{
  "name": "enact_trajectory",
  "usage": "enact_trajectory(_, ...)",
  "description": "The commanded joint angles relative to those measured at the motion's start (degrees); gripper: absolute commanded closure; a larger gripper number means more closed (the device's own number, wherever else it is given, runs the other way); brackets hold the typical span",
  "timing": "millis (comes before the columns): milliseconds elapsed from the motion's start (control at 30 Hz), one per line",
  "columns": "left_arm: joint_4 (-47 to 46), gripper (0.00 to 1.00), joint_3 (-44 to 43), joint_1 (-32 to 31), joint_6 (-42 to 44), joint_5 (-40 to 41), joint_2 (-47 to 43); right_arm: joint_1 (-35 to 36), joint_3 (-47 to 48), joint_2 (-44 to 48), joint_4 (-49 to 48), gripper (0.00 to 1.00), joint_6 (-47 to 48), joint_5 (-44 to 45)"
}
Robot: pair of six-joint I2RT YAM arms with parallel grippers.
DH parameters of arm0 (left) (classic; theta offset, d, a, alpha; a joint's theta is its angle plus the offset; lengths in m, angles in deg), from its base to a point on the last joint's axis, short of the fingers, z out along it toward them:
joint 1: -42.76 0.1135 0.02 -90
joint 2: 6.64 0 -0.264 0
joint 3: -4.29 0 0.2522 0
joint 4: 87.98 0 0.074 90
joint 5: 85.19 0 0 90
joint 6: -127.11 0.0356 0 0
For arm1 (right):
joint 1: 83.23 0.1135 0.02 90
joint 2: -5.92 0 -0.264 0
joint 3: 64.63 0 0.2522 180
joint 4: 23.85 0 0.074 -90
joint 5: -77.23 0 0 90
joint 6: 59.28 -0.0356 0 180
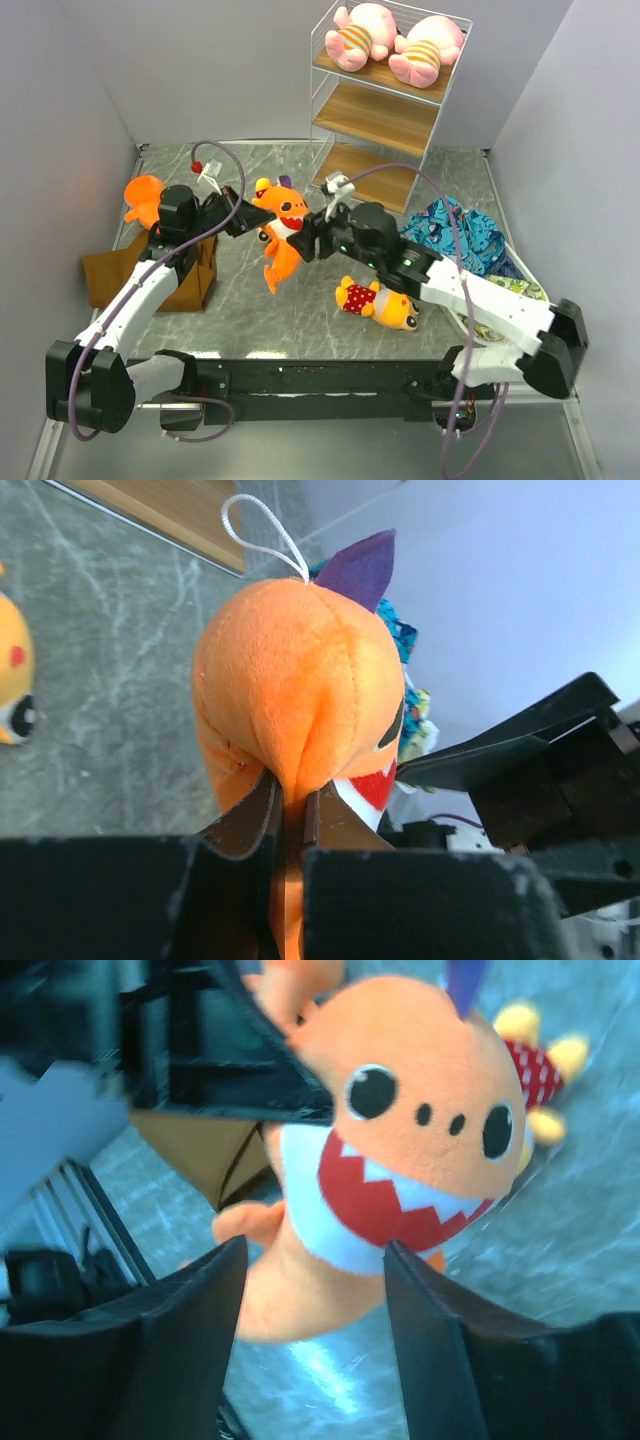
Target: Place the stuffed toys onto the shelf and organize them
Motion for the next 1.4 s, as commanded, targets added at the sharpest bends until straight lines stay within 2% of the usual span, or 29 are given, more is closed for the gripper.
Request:
enact_trajectory(0, -4.5, 0.99, -4.1, 0.6, -5.8, -6.4, -0.6, 0.5, -5.0, 7.9, -9.2, 0.33, 18.3, -7.6)
enact_trajectory(100, -0.5, 0.99, -7.0, 0.8, -6.7, -6.6, -0.2, 0.7, -12.4, 13.0, -12.8, 0.24, 41.2, -17.4)
enact_trajectory(167, -0.9, 0.99, -8.0, 1.4, -8.8, -8.0, 0.2, 0.9, -18.7, 16.8, -15.6, 0.23, 48.6, -19.2)
enact_trajectory(200, -3.3, 0.99, -7.8, 1.6, -11.8, -9.8, 0.7, 0.9, -21.0, 17.9, -20.9, 0.23, 53.8, -19.0)
enact_trajectory(300, -6.9, 0.99, -7.0, 2.2, -17.6, -12.2, 1.1, 0.9, -27.2, 20.6, -29.0, 0.23, 61.2, -18.9)
enact_trajectory(367, -7.1, 0.99, -7.2, 2.3, -18.7, -13.0, 1.1, 1.0, -28.1, 21.2, -29.8, 0.24, 63.7, -20.0)
enact_trajectory(500, -5.7, 0.99, -7.7, 2.3, -19.9, -13.4, 1.0, 3.1, -29.7, 21.4, -37.5, 0.25, 67.4, -18.9)
enact_trajectory(667, -9.6, 0.99, -5.4, 2.3, -23.5, -14.1, 1.0, 5.6, -27.8, 18.3, -37.7, 0.26, 72.4, -14.3)
enact_trajectory(1033, -13.0, 0.99, -2.3, 2.4, -26.8, -14.5, 1.3, 8.7, -23.5, 13.7, -36.3, 0.28, 77.8, -11.3)
enact_trajectory(1100, -13.3, 0.99, -1.9, 2.3, -27.0, -14.5, 1.3, 8.9, -22.8, 12.4, -36.6, 0.32, 78.7, -9.8)
enact_trajectory(1200, -12.5, 0.98, -2.2, 2.3, -25.6, -14.4, 1.1, 8.9, -22.2, 10.7, -37.0, 0.56, 80.1, -8.0)
enact_trajectory(1233, -11.5, 0.96, -2.4, 2.3, -25.0, -14.1, 1.0, 8.8, -22.1, 10.3, -37.1, 0.74, 80.5, -7.0)
enact_trajectory(1300, -10.1, 0.87, -3.3, 2.4, -23.1, -13.8, 1.2, 8.8, -22.0, 9.8, -37.3, 0.86, 81.9, -6.3)
enact_trajectory(1333, -8.8, 0.83, -3.8, 2.5, -22.5, -13.5, 1.4, 8.9, -21.8, 9.8, -36.9, 0.97, 82.5, -6.4)
enact_trajectory(1367, -8.2, 0.71, -4.3, 2.6, -21.6, -13.4, 1.6, 8.7, -21.5, 9.9, -34.8, 1.0, 83.9, -6.4)
